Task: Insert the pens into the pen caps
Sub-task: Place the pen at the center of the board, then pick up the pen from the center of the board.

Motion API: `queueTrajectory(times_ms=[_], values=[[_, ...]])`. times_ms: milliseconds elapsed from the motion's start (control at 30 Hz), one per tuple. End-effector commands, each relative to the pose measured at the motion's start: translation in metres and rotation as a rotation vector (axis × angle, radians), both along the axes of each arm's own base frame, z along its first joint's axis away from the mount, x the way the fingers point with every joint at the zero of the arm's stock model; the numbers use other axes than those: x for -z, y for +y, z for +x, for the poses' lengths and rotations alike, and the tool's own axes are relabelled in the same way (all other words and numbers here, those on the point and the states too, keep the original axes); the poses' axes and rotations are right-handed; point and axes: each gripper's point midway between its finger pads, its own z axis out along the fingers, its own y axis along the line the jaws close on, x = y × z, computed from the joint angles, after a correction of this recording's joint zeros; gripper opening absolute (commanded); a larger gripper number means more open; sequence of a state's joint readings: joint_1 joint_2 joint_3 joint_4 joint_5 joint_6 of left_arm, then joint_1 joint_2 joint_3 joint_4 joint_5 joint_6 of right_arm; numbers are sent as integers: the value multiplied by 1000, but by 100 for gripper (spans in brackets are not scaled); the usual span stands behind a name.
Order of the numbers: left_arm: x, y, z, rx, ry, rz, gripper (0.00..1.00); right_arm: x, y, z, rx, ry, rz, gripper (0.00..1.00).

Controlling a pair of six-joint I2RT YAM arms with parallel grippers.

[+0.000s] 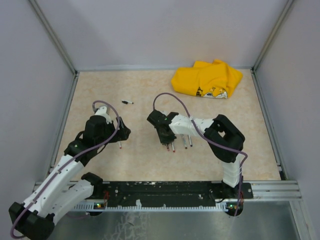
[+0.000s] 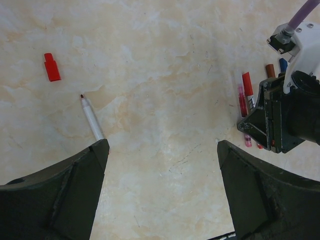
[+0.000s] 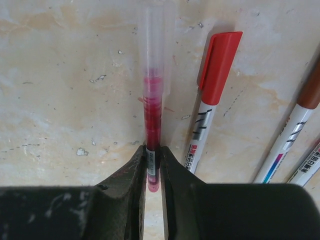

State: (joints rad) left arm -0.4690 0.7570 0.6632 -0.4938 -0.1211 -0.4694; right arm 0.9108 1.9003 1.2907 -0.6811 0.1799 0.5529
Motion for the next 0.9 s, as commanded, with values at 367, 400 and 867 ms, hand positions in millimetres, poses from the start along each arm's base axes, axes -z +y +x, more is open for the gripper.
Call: queueTrajectory(times_ms=[367,400,867], values=[[7,3,4,-20,13,15,94,-37,18,9,-39,-59,115,29],[9,5,4,-41,23,15,94,-46,19,10,-45,-74,137,30],[59,41,10,-309,222,171,89,-109,10,-42,-194,-199,364,31]])
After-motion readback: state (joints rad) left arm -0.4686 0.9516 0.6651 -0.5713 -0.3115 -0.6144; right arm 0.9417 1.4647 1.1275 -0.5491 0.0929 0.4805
